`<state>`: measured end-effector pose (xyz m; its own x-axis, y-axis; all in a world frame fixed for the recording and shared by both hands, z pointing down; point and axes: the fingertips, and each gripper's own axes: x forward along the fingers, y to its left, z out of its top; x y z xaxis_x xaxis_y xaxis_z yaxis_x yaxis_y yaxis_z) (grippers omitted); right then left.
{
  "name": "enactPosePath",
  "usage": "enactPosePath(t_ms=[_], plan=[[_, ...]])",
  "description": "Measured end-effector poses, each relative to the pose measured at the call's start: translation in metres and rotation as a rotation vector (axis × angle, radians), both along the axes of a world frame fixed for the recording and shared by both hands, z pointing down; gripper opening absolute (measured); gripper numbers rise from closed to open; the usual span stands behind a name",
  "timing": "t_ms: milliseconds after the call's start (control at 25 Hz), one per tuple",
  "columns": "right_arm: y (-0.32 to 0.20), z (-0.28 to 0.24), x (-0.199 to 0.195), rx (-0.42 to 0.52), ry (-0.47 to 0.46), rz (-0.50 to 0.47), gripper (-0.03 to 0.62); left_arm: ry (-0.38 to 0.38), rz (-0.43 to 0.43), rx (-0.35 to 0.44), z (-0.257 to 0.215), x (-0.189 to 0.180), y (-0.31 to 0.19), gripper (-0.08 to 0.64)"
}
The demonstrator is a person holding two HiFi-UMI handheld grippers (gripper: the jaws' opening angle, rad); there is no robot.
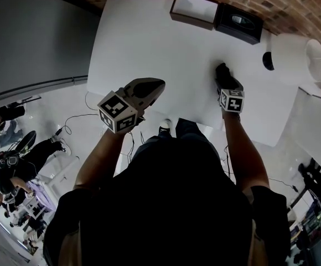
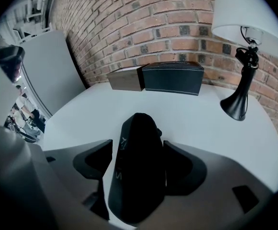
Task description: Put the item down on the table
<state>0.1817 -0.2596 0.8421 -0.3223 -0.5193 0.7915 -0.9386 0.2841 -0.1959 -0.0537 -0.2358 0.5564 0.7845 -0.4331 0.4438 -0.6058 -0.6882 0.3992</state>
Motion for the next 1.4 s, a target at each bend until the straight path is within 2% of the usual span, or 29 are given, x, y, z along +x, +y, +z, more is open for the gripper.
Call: enactPosePath(t_ms=[400, 960, 1400], plan=[[0.002, -0.021, 0.013, 0.031, 0.024, 0.039, 0.347, 0.020, 0.029, 0.030, -0.012, 0.007, 0.001, 0.017], [0.020, -0.065, 0.018, 0.080, 0.032, 0.085, 0.347, 0.039, 0.046, 0.093, -0.047, -0.007, 0.013, 0.017], [0.039, -0.129, 0.015, 0.144, 0.011, 0.096, 0.327, 0.062, 0.067, 0.147, -0.074, -0.021, 0.023, 0.017]])
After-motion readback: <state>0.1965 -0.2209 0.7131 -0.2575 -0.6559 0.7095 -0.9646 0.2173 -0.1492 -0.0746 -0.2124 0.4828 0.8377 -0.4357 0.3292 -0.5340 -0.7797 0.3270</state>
